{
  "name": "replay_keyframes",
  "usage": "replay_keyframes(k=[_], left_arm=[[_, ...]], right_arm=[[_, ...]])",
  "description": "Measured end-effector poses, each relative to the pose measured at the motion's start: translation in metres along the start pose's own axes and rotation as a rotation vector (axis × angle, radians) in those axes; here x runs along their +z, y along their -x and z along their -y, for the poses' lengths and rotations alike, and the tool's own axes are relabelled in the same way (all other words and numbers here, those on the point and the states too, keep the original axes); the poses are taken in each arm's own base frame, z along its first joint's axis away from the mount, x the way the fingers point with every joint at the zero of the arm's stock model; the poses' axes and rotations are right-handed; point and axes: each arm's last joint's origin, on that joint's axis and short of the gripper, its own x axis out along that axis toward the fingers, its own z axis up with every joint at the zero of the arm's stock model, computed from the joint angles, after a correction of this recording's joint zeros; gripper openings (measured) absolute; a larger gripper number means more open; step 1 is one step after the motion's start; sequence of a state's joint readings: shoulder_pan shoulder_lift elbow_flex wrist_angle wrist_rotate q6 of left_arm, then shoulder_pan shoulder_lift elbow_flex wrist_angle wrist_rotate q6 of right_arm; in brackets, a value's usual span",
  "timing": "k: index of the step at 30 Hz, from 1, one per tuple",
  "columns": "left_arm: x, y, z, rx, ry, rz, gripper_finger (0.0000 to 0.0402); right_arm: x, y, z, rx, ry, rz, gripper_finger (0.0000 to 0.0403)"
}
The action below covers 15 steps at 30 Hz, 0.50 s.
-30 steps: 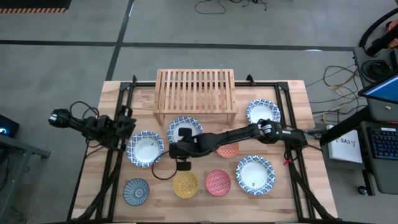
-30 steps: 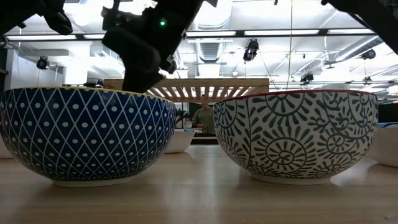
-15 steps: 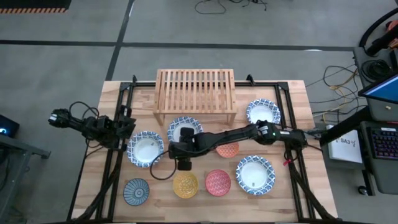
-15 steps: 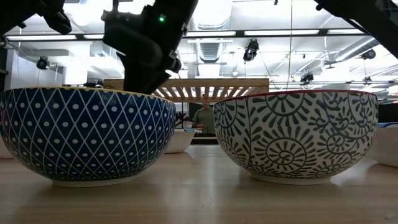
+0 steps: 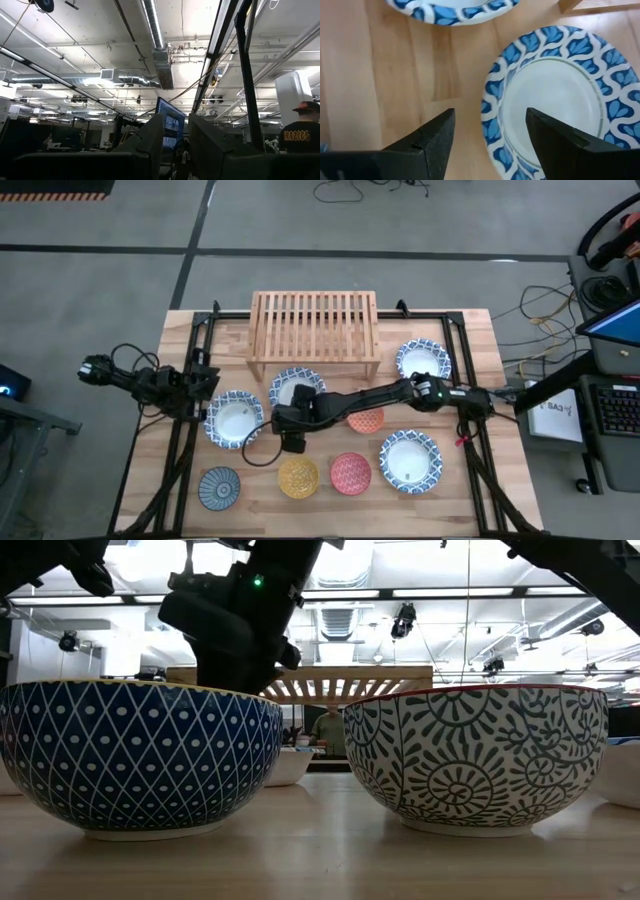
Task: Place and stack bowls onto a shelf
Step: Put the white patterned bowl on the shelf
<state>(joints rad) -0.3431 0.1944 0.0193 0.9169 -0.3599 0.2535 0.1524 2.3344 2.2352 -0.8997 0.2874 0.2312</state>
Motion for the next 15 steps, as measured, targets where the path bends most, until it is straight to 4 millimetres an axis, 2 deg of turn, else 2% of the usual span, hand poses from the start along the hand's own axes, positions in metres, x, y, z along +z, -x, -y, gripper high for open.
replay_keyframes(k=[7, 15], left_arm=[[0.000, 0.000, 0.000, 0.000, 0.000, 0.000, 0.0075], [0.000, 0.000, 0.000, 0.000, 0.000, 0.000, 0.0075]], right_arm=[[-0.007, -0.011, 0.001, -0.009, 0.036, -0.024, 0.0242], [-0.015, -0.036, -0.001, -0.020, 0.058, -0.064, 0.0239]])
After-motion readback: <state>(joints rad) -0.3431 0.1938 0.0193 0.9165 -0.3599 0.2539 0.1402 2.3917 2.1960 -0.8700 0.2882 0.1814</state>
